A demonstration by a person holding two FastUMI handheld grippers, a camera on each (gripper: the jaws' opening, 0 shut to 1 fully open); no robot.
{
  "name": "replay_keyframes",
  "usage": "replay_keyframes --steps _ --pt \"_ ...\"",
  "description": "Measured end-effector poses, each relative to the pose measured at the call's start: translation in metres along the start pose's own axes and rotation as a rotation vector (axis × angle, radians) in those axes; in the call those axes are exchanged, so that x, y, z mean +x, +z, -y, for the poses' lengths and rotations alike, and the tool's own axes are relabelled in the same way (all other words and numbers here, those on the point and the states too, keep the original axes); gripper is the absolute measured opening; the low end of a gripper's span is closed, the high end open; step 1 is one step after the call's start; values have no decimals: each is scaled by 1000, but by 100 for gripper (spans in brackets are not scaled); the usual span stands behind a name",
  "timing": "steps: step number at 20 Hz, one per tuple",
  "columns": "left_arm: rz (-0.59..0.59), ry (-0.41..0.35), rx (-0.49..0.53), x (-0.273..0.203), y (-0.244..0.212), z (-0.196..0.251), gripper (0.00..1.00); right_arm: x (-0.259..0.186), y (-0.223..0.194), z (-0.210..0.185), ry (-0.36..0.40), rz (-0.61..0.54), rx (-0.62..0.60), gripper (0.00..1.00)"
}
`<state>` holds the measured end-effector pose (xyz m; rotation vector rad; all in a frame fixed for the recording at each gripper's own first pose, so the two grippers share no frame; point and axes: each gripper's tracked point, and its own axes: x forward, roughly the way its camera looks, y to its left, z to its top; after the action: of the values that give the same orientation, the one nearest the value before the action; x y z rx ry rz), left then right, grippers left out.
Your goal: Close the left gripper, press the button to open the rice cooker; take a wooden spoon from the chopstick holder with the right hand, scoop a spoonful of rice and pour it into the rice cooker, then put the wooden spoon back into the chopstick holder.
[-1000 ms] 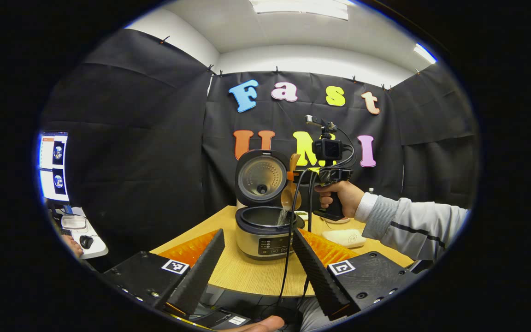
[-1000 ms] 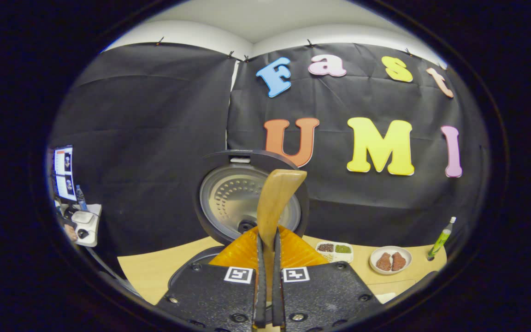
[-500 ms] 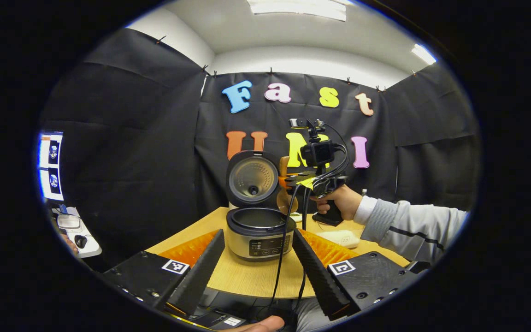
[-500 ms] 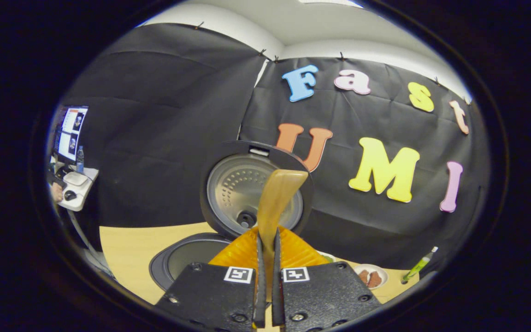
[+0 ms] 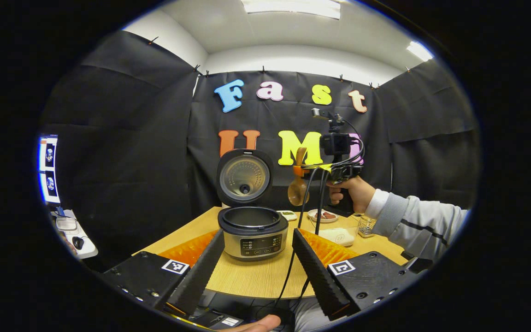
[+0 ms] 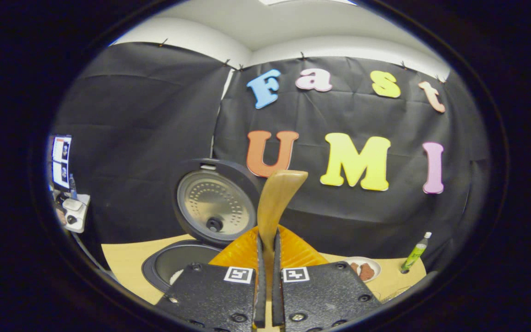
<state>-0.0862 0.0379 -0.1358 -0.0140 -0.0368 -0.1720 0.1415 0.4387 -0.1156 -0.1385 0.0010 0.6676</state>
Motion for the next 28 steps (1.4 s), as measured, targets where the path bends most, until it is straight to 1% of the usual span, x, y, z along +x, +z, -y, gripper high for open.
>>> replay_keyframes --steps 2,6,8,10,13,15,19,23,25,28 --pt "5 11 -1 -2 3 0 94 -10 1 37 -52 0 40 10" --pt "14 2 -27 0 4 10 95 -35 -1 124 -171 13 100 10" --pt "18 -9 -26 3 5 19 94 -51 -8 165 -229 11 109 11" --pt "17 -10 -12 6 4 25 94 -67 -18 205 -284 -7 90 11" --pt "22 -11 0 9 7 35 95 -93 -22 255 -354 -5 90 11" --pt "28 -31 -8 9 8 46 95 -104 -28 279 -391 0 101 11" --pt "32 -52 -47 10 15 59 95 -121 -53 313 -439 -18 67 11" --pt "31 -48 -67 12 14 65 94 -122 -100 327 -442 -82 51 12" --pt "23 -40 -53 12 12 65 94 -119 -119 332 -441 -99 93 12" --pt "6 -44 -33 15 6 67 95 -115 -149 344 -463 -129 173 13"
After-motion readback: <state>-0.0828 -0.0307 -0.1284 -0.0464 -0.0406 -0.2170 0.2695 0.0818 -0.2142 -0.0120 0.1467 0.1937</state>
